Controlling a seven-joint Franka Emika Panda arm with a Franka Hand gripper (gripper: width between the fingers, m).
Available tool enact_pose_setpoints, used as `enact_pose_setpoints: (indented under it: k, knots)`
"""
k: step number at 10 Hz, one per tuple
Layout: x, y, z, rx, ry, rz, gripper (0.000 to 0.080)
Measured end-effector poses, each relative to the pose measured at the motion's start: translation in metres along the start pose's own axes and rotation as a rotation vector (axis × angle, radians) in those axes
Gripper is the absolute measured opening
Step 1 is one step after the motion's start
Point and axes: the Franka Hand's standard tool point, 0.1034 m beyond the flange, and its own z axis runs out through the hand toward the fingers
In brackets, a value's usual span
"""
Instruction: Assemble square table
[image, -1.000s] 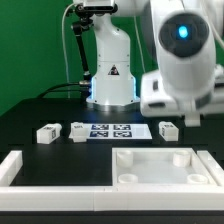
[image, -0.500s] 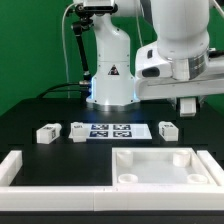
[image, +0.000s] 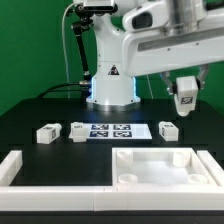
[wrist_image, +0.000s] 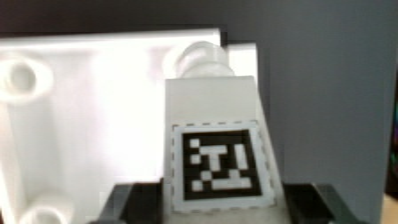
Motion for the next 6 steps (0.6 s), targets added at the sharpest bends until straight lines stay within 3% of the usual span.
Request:
enact_pose_setpoints:
  k: [1,3,4,6]
  knots:
    - [-0.008,0.003,0.005,-0.007,0.024,0.001,0.0291]
    - [0.005,0.004,0.004,-0.015,0.258,-0.010,0.0291]
    - [0.005,0.004,0.017,-0.041,0.312,-0.068,0.0291]
    - [0.037,-0.002,0.012,-0.054,0.497,-0.151,0.0291]
